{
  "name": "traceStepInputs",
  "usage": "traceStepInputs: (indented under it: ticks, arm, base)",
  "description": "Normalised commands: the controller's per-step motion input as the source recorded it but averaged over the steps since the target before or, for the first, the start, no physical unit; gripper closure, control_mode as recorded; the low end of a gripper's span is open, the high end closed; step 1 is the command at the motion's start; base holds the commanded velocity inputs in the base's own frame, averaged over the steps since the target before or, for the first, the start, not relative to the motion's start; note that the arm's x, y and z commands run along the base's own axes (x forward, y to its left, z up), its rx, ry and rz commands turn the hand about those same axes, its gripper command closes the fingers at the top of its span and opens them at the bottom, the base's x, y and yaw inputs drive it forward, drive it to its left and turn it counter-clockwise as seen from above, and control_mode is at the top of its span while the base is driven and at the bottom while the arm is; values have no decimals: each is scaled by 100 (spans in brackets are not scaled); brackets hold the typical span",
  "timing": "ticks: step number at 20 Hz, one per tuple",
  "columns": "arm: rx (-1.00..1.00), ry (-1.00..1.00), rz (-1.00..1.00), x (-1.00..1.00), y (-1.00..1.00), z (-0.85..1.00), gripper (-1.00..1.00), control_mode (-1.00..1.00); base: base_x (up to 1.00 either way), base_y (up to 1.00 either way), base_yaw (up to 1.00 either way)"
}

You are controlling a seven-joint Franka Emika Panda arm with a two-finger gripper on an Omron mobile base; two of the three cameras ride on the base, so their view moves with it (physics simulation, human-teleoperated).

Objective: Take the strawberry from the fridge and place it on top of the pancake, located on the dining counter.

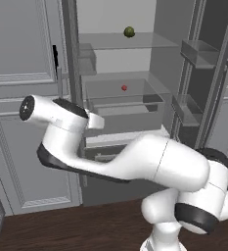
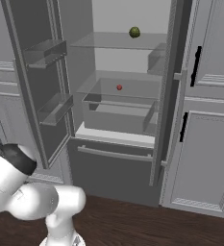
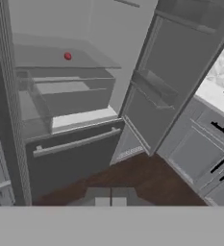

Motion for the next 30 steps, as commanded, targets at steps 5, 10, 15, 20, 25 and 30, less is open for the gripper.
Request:
traceStepInputs:
  ticks: [5,10,15,20,25,30]
  arm:
    - [-14,3,22,-56,-100,36,100,-100]
    - [5,6,14,-27,-100,5,100,-100]
    - [29,1,3,-4,-66,44,100,-100]
    - [6,12,4,-1,-47,64,100,-100]
    - [0,24,10,0,-57,23,100,-100]
    - [14,-6,10,-17,-32,0,100,-100]
  base:
    - [0,0,0]
    - [0,0,0]
    - [0,0,0]
    - [0,0,0]
    - [0,0,0]
    - [0,0,0]
